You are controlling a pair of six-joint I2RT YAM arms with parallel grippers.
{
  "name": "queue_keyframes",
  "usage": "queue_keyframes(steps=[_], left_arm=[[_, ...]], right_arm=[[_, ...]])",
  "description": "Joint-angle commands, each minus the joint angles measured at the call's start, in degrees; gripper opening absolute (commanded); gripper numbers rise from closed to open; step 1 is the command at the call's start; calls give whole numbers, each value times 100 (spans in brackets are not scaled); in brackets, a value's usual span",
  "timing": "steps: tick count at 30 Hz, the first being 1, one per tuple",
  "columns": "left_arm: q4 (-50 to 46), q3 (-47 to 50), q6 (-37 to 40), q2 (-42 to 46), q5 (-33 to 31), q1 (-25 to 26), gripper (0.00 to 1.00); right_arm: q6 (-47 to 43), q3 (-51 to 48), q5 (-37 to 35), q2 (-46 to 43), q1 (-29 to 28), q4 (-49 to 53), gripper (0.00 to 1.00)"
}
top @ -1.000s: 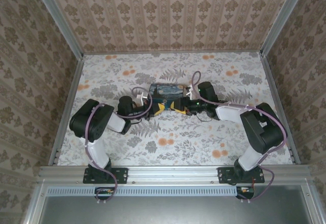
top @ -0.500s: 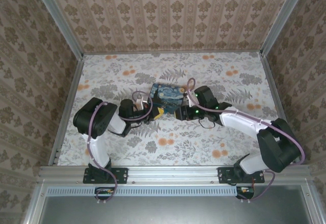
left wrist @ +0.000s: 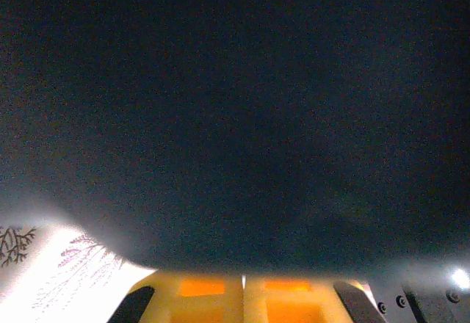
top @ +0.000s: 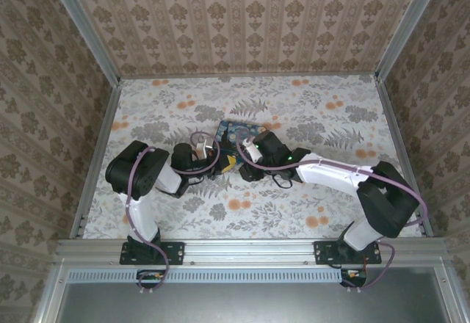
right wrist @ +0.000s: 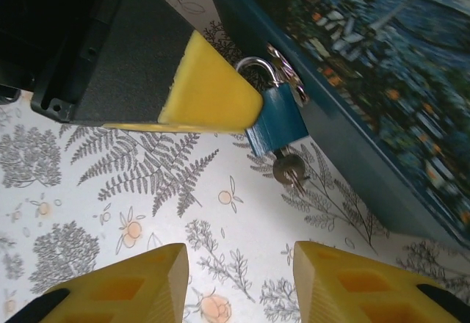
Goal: Unlock a padlock with a key
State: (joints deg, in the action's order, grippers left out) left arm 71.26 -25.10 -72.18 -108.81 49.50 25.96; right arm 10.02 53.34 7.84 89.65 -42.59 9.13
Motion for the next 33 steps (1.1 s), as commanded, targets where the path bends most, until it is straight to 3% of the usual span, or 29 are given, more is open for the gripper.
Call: queue_keyframes(steps=[1,11,25,33], left_arm=[[362,-11,65,-9,122,49,0],[361,-126,-59,45,235,43,0],[362,-294,-226,58,368,45,0],[362,-232,-192,-50,368,-126,0]], right_arm=[[-425,339,-468,308,-49,127,45],[-908,620,-1034,780,-193,113,50],[-1443,839,-1876,1401,-437,-163,40],[-1415,572,-2014,1039,-437,-414,44]])
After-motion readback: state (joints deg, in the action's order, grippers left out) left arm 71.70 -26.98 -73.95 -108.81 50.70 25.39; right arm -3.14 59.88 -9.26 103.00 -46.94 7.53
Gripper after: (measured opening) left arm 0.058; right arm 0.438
